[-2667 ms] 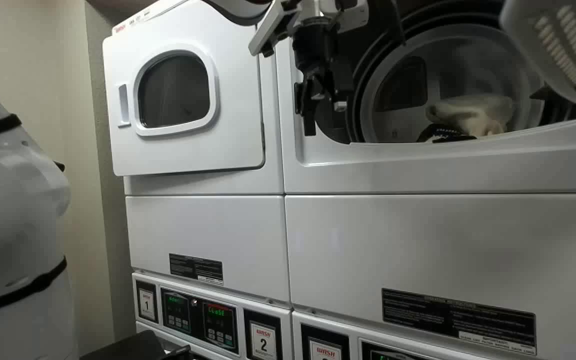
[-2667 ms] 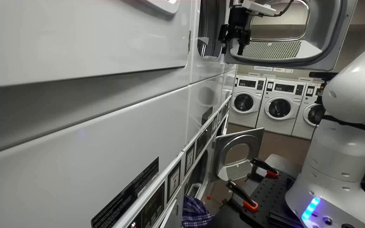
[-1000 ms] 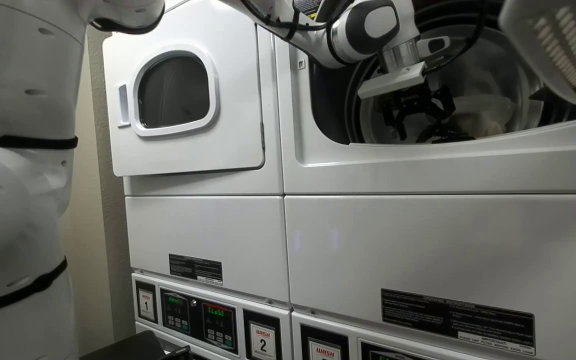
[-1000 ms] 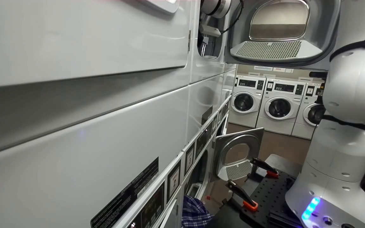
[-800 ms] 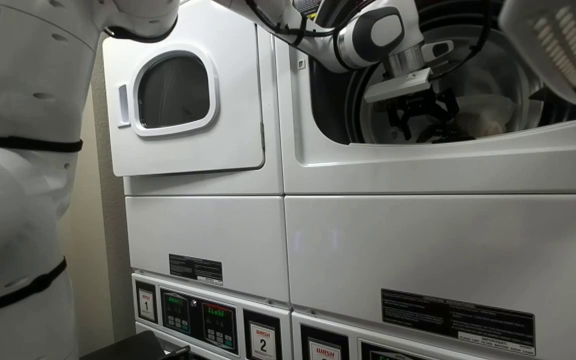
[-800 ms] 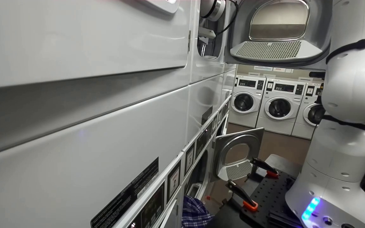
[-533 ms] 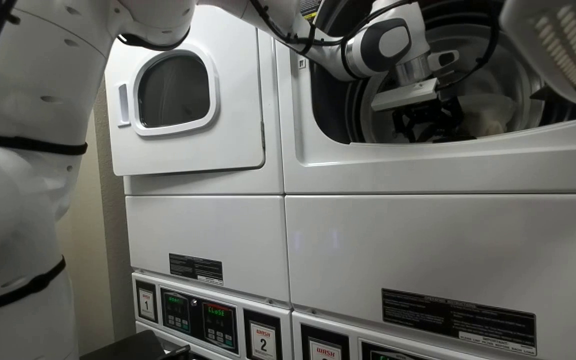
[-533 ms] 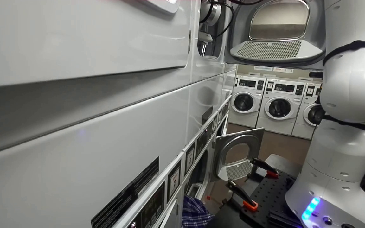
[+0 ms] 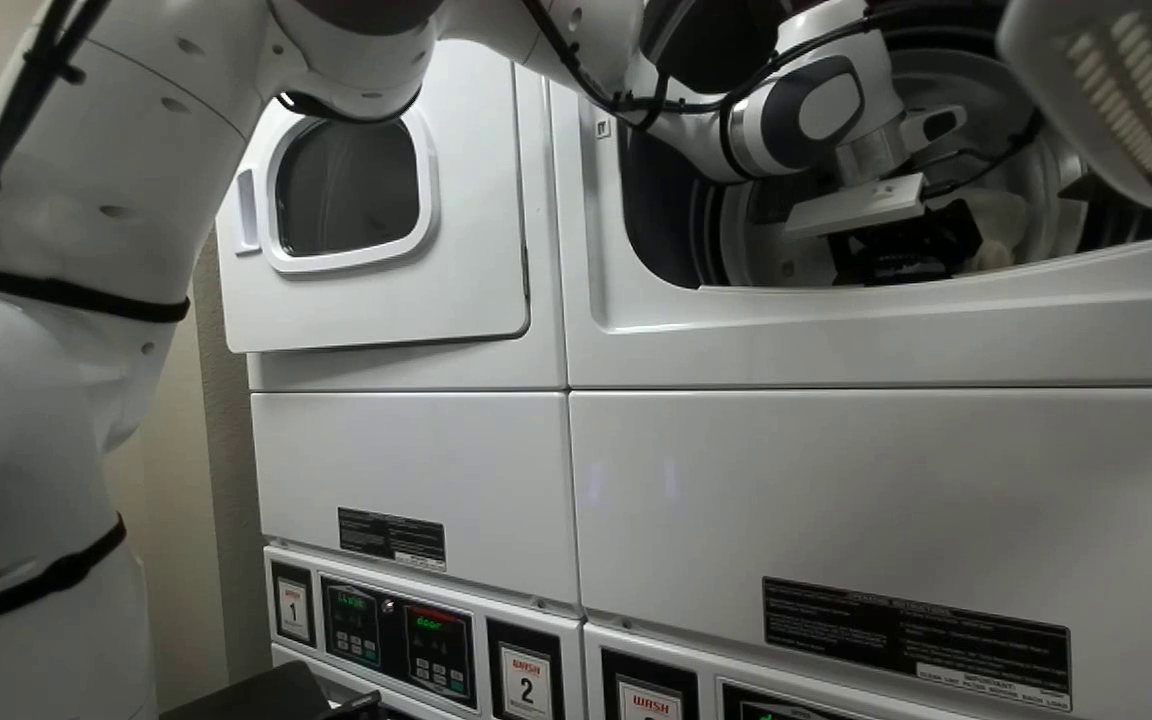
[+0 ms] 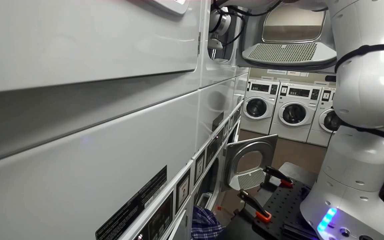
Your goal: Remove a cloth from the washing machine
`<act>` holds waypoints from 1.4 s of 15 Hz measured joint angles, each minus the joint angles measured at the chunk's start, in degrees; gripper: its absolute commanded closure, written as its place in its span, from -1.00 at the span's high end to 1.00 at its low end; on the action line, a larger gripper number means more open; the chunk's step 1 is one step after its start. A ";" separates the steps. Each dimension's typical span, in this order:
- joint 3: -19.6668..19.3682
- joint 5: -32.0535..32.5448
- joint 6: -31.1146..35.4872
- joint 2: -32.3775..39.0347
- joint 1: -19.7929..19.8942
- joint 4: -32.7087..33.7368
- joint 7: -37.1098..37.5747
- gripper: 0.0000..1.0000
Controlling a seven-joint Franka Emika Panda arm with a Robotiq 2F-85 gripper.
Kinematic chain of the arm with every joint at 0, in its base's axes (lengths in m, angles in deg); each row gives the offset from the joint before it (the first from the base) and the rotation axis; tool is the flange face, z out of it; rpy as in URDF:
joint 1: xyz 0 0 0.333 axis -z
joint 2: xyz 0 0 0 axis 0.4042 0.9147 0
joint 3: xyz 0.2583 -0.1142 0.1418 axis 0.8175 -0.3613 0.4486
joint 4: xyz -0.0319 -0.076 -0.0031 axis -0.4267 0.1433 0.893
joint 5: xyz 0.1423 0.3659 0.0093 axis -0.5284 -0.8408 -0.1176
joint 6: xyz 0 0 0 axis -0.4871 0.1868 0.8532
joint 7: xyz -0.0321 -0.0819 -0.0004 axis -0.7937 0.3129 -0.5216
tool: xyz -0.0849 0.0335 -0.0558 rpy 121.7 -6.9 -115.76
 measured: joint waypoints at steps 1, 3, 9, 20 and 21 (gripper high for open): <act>0.40 -0.01 0.30 0.43 0.44 0.62 0.00 0.31; 0.84 -0.01 0.82 0.91 0.95 1.05 0.00 0.02; 1.58 -0.01 3.06 1.33 2.07 0.96 0.00 -0.86; 0.48 0.62 3.50 -0.50 2.66 -0.21 3.19 -0.87; 0.09 0.75 2.49 -1.40 2.66 -0.57 3.79 -0.87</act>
